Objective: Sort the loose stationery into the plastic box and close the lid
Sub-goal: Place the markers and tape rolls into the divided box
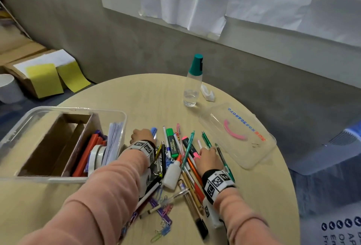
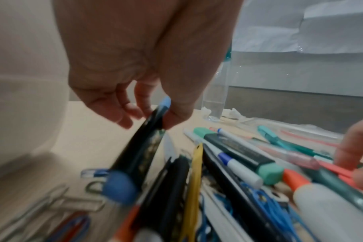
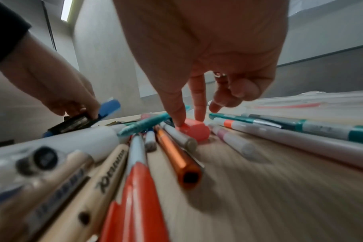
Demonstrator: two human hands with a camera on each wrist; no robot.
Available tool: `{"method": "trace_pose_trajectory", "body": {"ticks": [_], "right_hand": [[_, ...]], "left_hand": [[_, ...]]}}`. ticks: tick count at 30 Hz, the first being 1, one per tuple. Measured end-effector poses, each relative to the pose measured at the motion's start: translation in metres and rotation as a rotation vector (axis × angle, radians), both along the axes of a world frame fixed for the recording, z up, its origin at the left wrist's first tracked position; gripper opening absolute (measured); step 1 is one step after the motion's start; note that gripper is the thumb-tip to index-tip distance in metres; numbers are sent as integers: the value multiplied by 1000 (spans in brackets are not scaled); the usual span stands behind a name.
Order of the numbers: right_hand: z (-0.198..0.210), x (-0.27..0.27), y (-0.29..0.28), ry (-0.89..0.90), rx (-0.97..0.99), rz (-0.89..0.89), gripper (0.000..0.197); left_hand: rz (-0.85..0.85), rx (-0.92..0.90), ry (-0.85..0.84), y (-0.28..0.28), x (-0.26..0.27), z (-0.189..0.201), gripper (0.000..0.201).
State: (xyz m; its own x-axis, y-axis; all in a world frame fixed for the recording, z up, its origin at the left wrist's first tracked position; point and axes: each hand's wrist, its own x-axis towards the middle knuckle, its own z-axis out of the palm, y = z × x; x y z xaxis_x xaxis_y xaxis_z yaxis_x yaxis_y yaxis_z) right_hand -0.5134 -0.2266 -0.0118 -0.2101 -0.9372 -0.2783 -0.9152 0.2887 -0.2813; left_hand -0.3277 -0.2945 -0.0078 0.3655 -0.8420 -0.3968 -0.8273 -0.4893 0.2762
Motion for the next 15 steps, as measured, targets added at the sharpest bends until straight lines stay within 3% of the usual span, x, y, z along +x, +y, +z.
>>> {"method": "trace_pose_trajectory", "body": {"ticks": [3, 7, 10, 15], "right_hand": [[-2, 0, 0, 2, 22, -17, 34], [-1, -1, 0, -14, 41, -68, 43], [-1, -4, 2, -74, 56, -115, 45], [1, -13, 10, -96, 90, -116, 41]], "left_hand": [[53, -132, 158, -2, -4, 14, 45], [-47, -245, 273, -6, -18, 26, 40], [-55, -142, 308, -11, -26, 28, 39], [-154, 9, 179, -15, -41, 21, 20]]}}
